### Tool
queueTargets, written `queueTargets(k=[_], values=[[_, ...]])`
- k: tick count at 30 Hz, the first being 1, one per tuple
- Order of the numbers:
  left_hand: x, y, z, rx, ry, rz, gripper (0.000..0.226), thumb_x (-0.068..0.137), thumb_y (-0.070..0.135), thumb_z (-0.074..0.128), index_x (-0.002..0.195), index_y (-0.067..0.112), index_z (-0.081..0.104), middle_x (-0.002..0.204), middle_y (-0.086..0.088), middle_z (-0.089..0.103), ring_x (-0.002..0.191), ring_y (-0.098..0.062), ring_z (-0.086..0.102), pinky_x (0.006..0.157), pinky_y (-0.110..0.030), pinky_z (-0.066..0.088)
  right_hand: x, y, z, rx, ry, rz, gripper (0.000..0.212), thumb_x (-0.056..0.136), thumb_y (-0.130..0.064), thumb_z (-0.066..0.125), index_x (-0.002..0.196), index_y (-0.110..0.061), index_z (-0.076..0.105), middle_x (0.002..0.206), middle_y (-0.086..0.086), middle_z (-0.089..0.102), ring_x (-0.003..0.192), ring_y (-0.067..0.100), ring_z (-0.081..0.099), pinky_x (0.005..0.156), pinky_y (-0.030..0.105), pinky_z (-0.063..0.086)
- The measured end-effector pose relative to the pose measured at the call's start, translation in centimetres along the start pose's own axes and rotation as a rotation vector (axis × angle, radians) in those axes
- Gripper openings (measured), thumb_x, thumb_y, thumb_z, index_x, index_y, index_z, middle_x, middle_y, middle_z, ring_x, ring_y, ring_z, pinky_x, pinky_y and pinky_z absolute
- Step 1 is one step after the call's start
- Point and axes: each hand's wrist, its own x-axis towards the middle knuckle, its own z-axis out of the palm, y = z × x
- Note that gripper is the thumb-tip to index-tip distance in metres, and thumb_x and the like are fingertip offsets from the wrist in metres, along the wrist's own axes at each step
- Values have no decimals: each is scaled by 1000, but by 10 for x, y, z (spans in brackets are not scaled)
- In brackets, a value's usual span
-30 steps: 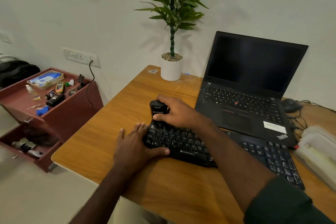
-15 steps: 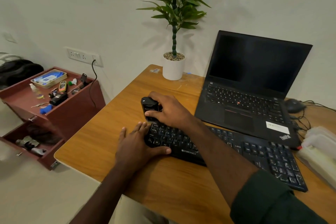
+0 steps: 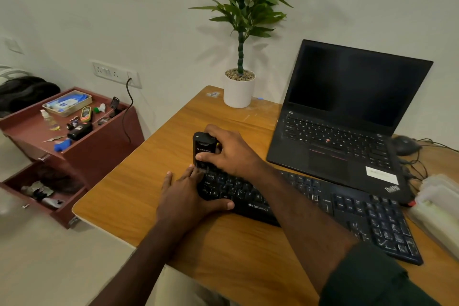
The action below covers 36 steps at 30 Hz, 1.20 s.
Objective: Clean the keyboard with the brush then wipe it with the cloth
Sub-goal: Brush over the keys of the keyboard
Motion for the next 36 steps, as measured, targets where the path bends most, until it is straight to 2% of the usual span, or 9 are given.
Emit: queueTargets(k=[2,6,10,16,22,26,29,33,36], values=[[-1,0,1,0,-7,-13,124,52,100,48,151,26,36,160,3,33,145,-9,32,124,-43,1,0,0,1,-17,29,0,31,88,-29,77,105,-22,52,94,0,66,80,18,63,71,40,55],[2,-2,3,15,-12,-24,131,49,104,42,153,25,32,161,5,30,146,-8,29,124,-43,1,0,0,1,82,144,-6,31,85,-27,79,94,-21,50,84,-10,60,75,3,55,66,23,46],[0,1,1,8,-4,-7,124,54,99,48,152,25,35,159,2,34,146,-9,30,124,-42,0,-5,5,3,48,34,45,31,88,-29,76,97,-19,48,90,-1,64,82,17,63,71,40,54],[0,-1,3,22,-2,-7,122,53,102,45,149,27,39,159,2,34,146,-8,30,124,-43,1,5,2,-12,123,107,143,29,88,-29,77,102,-14,56,96,-1,64,80,10,57,68,27,47],[0,-1,3,31,-7,-10,128,51,103,43,152,24,35,160,2,31,147,-8,28,124,-44,1,-3,7,-6,77,59,125,32,89,-30,75,103,-13,52,97,3,65,87,21,64,73,40,54],[1,-1,4,47,-18,-13,130,49,105,39,152,26,34,161,5,30,147,-7,25,124,-45,1,2,6,-20,126,124,120,32,88,-28,77,100,-10,54,98,6,65,91,24,62,76,39,52],[1,-1,4,45,-16,-11,127,51,104,40,151,27,35,161,5,31,147,-8,27,124,-45,1,-4,7,-16,24,-1,72,30,90,-30,75,99,-15,51,92,0,62,81,17,58,69,36,49],[2,-2,5,54,-19,-7,129,48,106,35,152,28,35,160,5,31,147,-7,25,124,-46,3,3,6,-40,-149,-168,71,28,89,-31,74,102,-18,53,96,-3,61,85,11,57,68,32,43],[2,-2,6,44,-23,-4,129,49,106,34,152,29,32,160,3,31,147,-9,28,124,-47,3,2,4,-46,-142,-118,41,28,89,-30,75,103,-19,54,96,-5,62,86,11,59,68,31,45]])
